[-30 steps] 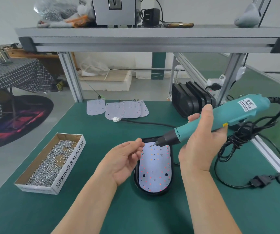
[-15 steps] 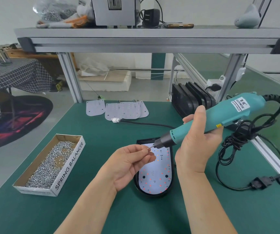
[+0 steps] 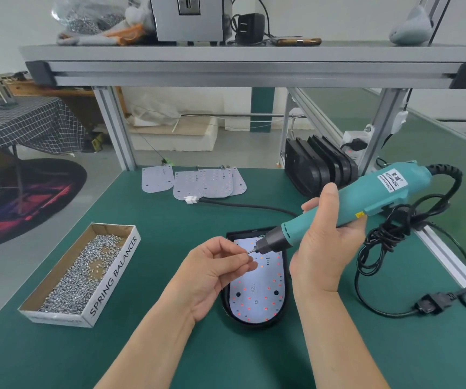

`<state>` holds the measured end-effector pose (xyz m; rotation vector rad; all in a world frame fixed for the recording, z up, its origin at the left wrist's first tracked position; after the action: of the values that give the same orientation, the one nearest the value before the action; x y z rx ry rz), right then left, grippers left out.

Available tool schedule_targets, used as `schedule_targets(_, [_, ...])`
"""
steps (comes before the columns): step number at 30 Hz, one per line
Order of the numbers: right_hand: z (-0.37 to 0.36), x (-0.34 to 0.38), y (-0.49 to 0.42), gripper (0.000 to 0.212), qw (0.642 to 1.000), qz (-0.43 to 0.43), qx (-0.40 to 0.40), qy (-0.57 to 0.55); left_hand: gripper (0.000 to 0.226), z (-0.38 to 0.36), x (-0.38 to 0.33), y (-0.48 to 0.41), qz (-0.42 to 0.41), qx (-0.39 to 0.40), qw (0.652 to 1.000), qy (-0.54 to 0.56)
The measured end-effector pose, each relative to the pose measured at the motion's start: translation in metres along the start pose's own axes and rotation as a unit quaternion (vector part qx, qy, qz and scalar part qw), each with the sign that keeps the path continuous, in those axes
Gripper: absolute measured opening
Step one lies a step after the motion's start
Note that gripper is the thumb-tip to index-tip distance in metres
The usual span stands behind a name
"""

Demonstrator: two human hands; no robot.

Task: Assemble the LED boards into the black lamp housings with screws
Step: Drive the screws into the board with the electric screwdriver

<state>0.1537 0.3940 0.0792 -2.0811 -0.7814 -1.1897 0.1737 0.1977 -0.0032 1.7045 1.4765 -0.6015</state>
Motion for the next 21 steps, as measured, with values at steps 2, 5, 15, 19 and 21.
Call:
schedule_targets(2, [0.001, -0.005, -0.001, 0.020, 1.000, -0.017, -0.014, 0.002, 0.015, -0.003, 0.001, 0.001, -0.022, -0.001, 1.000, 0.008])
schedule_targets(5, [0.004, -0.020, -0.005, 0.019, 0.996, -0.083, -0.039, -0.009, 0.016, -0.007, 0.007, 0.003, -0.052, 0.001, 0.999, 0.013])
schedule_targets(15, [0.010, -0.034, -0.022, 0.020, 0.991, -0.118, -0.056, -0.025, 0.052, 0.009, 0.004, -0.006, -0.009, 0.016, 0.998, -0.056])
schedule_targets(19, [0.010, -0.026, -0.033, 0.018, 0.995, -0.077, -0.058, -0.017, 0.037, 0.058, -0.012, -0.020, -0.002, -0.155, 0.941, -0.302])
schedule_targets(21, [0.007, -0.023, -0.035, 0.018, 0.998, -0.050, -0.049, 0.000, 0.051, 0.056, -0.007, -0.028, 0.024, -0.154, 0.888, -0.433])
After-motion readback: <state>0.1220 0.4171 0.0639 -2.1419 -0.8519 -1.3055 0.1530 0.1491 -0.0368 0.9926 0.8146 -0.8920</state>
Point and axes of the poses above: each hand's wrist, its own y-axis away from the middle knuckle, its own z-axis out of the back of the hand, x = y × z, the point moved 8 cm from there along -y, towards the middle knuckle, and after that the axes turned 9 degrees about y, right-handed, at the moved point
